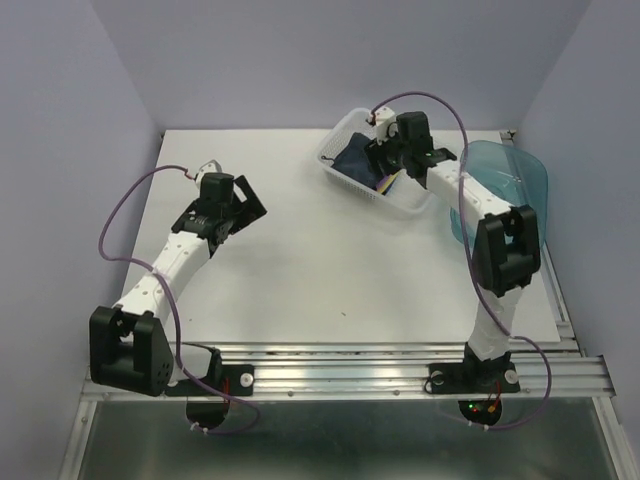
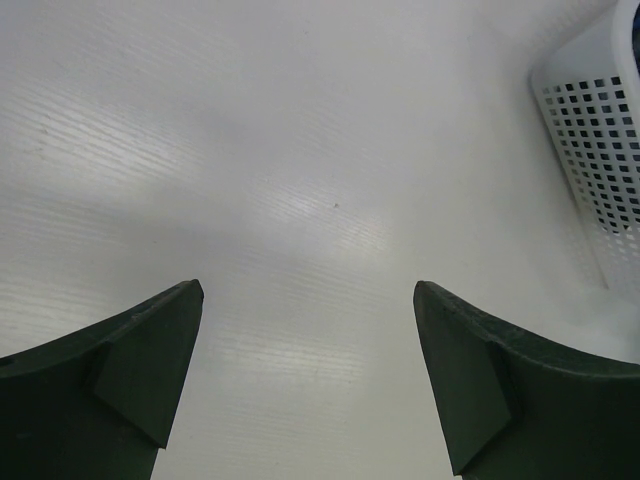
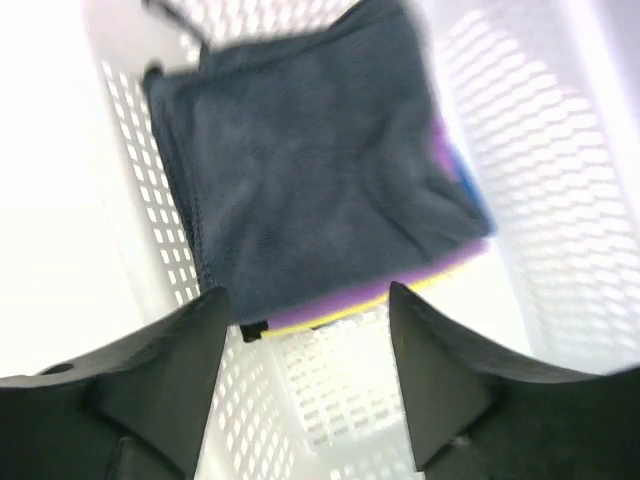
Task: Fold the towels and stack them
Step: Neatly place the folded towel into the bin
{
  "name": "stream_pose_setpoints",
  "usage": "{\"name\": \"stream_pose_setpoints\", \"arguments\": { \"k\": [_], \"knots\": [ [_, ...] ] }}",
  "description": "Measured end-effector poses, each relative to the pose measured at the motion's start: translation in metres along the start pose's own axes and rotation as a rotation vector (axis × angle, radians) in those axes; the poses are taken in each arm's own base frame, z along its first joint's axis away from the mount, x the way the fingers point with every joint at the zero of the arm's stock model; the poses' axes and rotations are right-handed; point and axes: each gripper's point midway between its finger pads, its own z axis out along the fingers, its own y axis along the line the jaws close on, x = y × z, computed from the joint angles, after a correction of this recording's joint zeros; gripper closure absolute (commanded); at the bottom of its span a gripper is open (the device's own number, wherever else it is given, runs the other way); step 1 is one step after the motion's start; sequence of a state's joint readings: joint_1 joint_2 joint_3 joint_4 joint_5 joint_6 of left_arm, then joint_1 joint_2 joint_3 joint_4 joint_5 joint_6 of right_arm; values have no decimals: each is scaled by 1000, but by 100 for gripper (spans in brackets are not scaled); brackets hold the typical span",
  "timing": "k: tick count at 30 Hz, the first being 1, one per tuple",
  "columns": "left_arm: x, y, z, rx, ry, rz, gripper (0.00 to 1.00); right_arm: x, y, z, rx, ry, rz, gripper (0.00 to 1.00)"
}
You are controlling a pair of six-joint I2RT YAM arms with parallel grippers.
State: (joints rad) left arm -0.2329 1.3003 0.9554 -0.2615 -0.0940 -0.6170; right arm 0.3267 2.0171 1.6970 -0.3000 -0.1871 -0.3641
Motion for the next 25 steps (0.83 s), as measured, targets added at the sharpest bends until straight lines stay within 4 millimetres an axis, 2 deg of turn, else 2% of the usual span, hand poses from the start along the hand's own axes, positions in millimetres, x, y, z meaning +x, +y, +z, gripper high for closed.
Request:
{"name": "stream_pose_setpoints", "arguments": {
  "k": [1, 2, 3, 4, 7, 8, 10, 11, 12, 13, 14, 16, 19, 23, 25],
  "knots": [
    [-2, -1, -4, 7, -8, -2, 1, -7, -3, -10, 28, -17, 22, 10],
    [-5, -2, -8, 16, -21, -4, 1, -21, -9, -30, 73, -57, 53, 0],
    [-10, -4, -16, 32, -44, -9, 1, -43, -16, -59, 132, -123, 92, 0],
    [-14, -5, -24, 45, -65, -16, 1, -54, -19, -76, 162, -166, 109, 0],
    [-28, -7, -53, 81, -148, -47, 1, -91, -29, -167, 298, -364, 224, 0],
    [-32, -7, -58, 87, -164, -56, 1, -93, -29, -204, 350, -441, 290, 0],
    [-40, -6, -72, 94, -210, -84, 1, -89, -29, -251, 420, -535, 390, 0],
    [-41, -3, -79, 93, -229, -99, 1, -76, -26, -276, 452, -579, 449, 0],
    [-41, 0, -83, 90, -237, -110, 1, -59, -23, -289, 478, -589, 514, 0],
    [-40, 4, -87, 83, -246, -122, 1, -41, -22, -310, 527, -629, 602, 0],
    [-37, 8, -88, 73, -245, -130, 1, -34, -22, -315, 541, -639, 634, 0],
    [-33, 13, -90, 66, -245, -138, 1, 0, -21, -322, 607, -627, 746, 0],
    [-21, 22, -91, 54, -229, -146, 1, 49, -17, -314, 680, -541, 855, 0],
    [-15, 25, -91, 58, -220, -148, 1, 93, -7, -298, 710, -423, 912, 0],
    [-12, 24, -90, 65, -210, -147, 1, 102, -4, -296, 719, -396, 926, 0]
  ]
}}
